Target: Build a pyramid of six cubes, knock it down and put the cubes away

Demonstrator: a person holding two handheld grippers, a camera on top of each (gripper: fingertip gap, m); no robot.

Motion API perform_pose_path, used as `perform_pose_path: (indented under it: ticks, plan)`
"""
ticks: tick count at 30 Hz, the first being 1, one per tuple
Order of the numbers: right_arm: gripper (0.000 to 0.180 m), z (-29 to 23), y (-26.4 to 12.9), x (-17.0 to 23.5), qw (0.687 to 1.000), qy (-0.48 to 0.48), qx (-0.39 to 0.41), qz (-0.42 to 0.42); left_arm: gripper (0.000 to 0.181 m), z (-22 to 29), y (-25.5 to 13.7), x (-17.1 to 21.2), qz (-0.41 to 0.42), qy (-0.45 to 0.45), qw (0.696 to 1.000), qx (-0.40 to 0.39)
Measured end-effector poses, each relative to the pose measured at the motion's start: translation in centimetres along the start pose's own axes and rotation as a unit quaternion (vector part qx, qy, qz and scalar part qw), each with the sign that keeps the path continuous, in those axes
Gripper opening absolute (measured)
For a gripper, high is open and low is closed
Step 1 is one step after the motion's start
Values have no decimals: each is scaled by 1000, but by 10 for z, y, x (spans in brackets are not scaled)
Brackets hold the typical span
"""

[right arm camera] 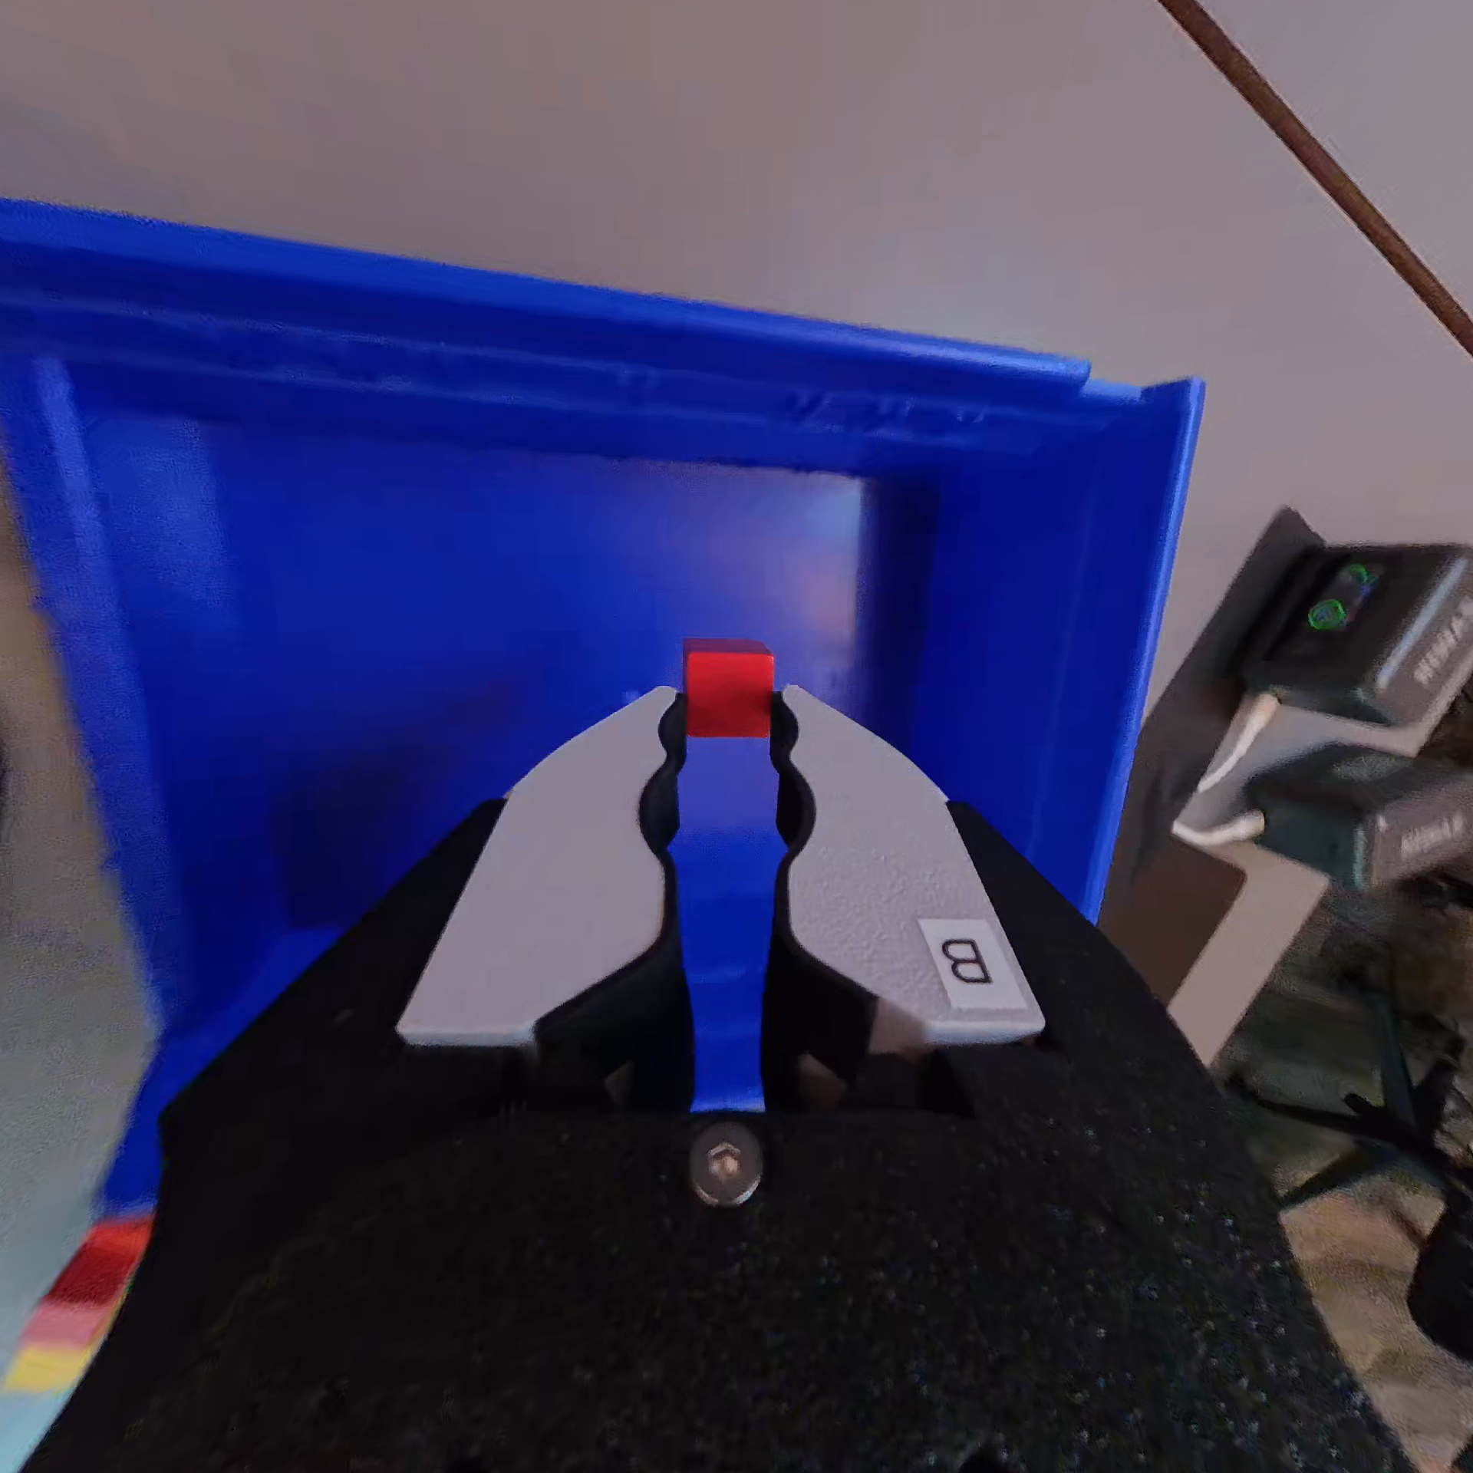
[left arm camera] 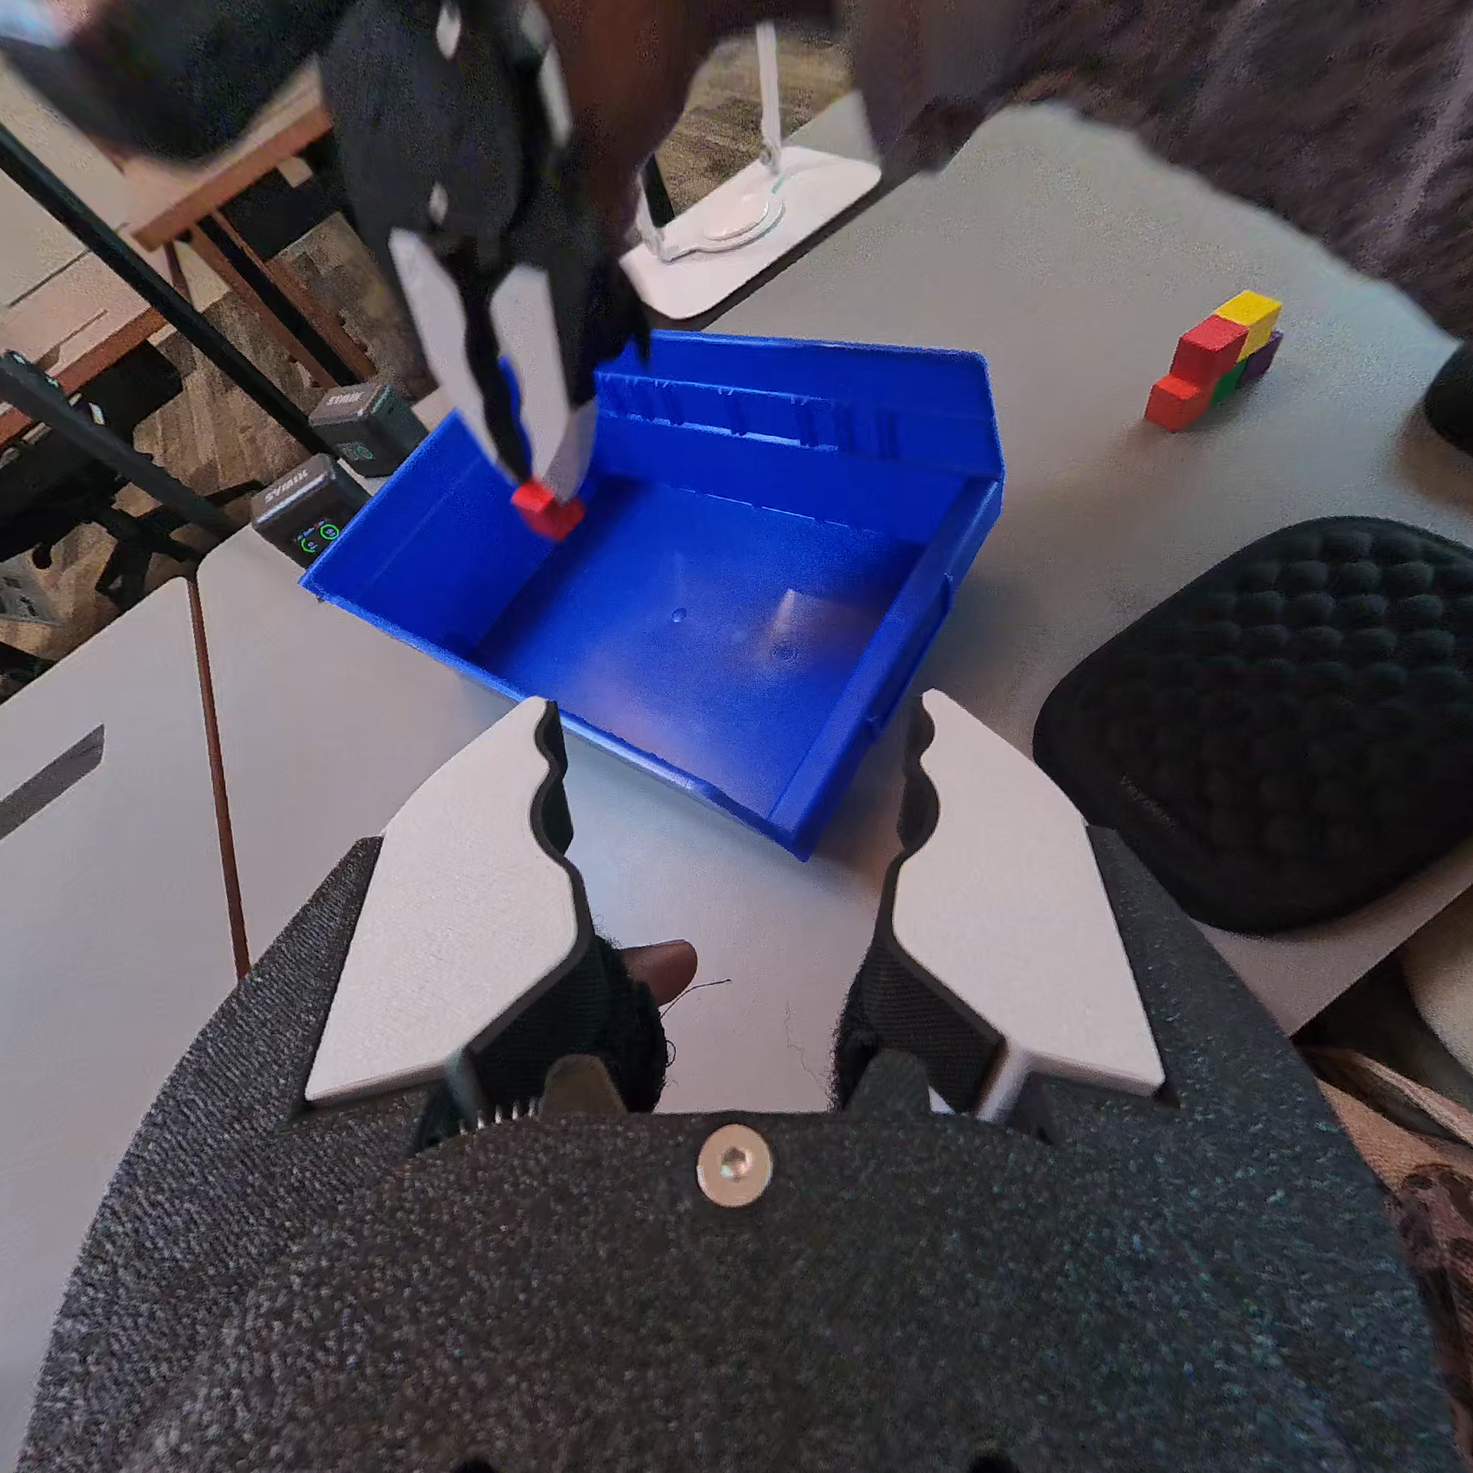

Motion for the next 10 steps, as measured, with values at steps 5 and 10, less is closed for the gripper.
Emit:
perform_pose_path:
  ticks: [5,10]
  plan:
    - [20,-87,-93,28,999,27,20,9,81,12,1,-8,-2,20,1000,5]
    - [20,-192,-140,100,995,96,29,-16,81,30,7,-18,-3,46,999,20]
Point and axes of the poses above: each gripper's, where its closed fingertips meet, y out along the fingers, x out of its underside, z = x × y across the jaws, the point moved 1 cm from there along -y, back along the fingers, and after that the axes turned 8 degrees about -y, right-handed, at the moved point
